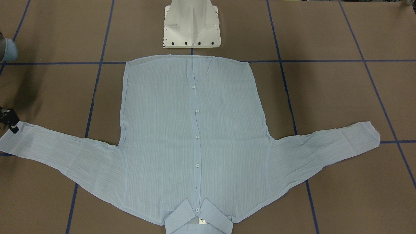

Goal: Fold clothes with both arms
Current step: 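Lower the right gripper and grasp the cuff of the sleeve nearest it, then carry the sleeve cuff with the right gripper across the shirt body, then release the sleeve and raise the right gripper away from the shirt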

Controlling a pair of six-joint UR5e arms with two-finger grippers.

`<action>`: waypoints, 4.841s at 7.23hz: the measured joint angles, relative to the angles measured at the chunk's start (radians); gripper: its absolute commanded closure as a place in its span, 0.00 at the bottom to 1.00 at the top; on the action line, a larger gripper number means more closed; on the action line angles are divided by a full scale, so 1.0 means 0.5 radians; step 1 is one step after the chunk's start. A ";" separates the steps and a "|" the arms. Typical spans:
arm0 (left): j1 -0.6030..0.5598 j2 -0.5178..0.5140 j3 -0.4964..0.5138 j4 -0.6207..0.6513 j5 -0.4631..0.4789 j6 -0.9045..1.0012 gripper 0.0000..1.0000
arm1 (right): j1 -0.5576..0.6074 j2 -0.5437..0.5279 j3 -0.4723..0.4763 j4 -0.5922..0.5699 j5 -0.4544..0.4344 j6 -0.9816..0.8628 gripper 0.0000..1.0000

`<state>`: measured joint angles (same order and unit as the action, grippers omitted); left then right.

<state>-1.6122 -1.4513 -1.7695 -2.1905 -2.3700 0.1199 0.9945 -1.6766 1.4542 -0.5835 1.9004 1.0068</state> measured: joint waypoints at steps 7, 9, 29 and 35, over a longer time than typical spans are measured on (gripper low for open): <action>-0.002 0.005 0.004 -0.001 -0.003 0.003 0.00 | -0.064 0.015 -0.012 0.000 -0.069 -0.011 1.00; -0.003 0.006 0.010 -0.012 -0.003 0.003 0.00 | -0.062 0.025 0.015 0.000 -0.072 -0.028 1.00; 0.001 0.017 0.030 -0.055 -0.003 -0.015 0.00 | -1.129 1.853 -0.189 -1.018 -1.268 0.335 0.00; 0.344 0.000 0.284 -0.614 0.032 -0.543 0.03 | -0.161 1.644 0.613 -2.242 0.091 -0.201 0.00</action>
<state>-1.4404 -1.4514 -1.6275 -2.4977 -2.3539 -0.1516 0.9140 -0.8546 1.7609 -1.7046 1.9461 0.9065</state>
